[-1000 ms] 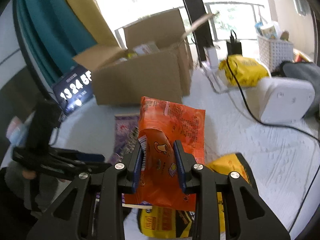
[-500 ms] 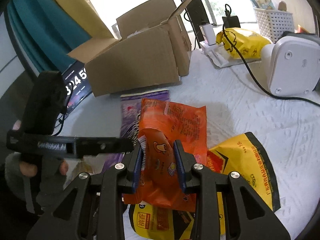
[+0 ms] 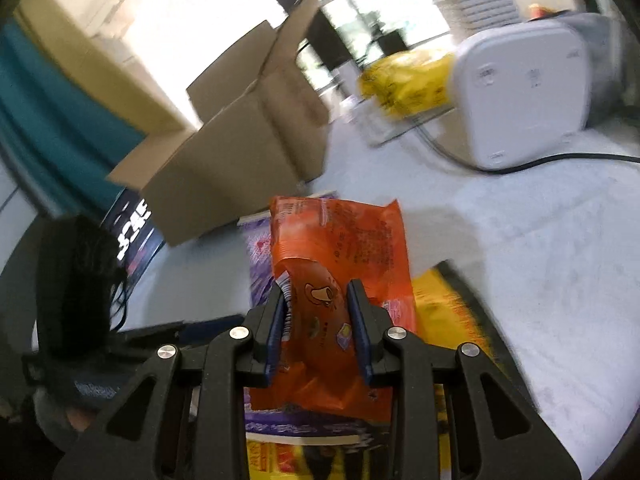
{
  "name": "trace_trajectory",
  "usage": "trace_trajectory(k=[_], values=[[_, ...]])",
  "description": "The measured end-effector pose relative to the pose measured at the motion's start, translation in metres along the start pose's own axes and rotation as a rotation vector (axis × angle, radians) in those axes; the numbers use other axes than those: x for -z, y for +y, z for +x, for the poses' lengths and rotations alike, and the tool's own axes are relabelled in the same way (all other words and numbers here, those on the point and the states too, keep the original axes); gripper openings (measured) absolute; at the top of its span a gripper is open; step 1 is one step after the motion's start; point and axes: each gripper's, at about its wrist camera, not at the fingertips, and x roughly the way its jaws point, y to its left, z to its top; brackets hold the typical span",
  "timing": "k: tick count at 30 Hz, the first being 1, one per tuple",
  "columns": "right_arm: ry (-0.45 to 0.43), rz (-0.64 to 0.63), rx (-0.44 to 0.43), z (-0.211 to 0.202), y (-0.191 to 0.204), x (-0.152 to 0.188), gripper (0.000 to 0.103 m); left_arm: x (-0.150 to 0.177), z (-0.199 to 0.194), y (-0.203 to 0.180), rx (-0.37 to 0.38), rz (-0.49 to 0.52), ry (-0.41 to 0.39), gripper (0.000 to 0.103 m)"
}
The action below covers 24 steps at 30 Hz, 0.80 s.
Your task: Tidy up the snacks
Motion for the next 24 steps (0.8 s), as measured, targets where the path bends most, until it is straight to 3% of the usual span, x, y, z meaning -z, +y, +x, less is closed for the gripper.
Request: trace_trajectory(k=[3,5,8,10,13,15,20,24], values=[[-0.038,0.008,0.024,-0.013,-0.002,-0.002,0.032,-0.001,0.002,-0.006,-0.035,0.04,-0.003,0.073],[-0.053,0.005,0.056,-0.021,-0.002,-0.002,0.032,-0.004,0.003,-0.005,-0.03,0.038,0.0,0.059],[-0.048,-0.019,0.139,-0.023,-0.004,0.0,0.032,-0.009,0.004,0.003,0.001,-0.002,0.002,0.046],[-0.02,-0.059,0.19,-0.015,-0.003,0.004,0.032,-0.007,0.004,0.004,0.002,-0.005,0.001,0.044],[0.007,-0.085,0.193,-0.009,0.0,0.005,0.032,-0.005,0.002,0.0,0.022,-0.023,0.023,0.044],[0.022,-0.081,0.162,-0.006,0.0,0.005,0.032,-0.005,0.002,-0.001,0.047,-0.055,0.04,0.047],[0.047,-0.062,0.105,0.001,-0.001,0.005,0.032,-0.002,0.006,-0.007,0.097,-0.075,0.046,0.078],[0.049,-0.053,0.089,0.0,-0.001,0.006,0.031,-0.001,0.008,-0.014,0.09,-0.029,0.027,0.078]])
